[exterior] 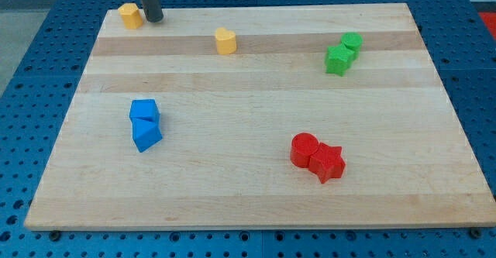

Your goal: Push the yellow heart right to the yellow hexagon

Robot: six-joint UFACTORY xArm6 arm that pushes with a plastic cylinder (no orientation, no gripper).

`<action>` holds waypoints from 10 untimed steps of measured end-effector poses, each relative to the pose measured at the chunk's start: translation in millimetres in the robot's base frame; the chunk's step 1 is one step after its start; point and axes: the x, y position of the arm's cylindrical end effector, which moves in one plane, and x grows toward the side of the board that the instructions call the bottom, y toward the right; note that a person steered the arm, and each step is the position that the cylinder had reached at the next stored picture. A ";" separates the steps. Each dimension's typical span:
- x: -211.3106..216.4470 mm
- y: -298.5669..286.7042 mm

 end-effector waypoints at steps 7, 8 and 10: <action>97.8 174.1; 97.9 162.3; 90.3 150.2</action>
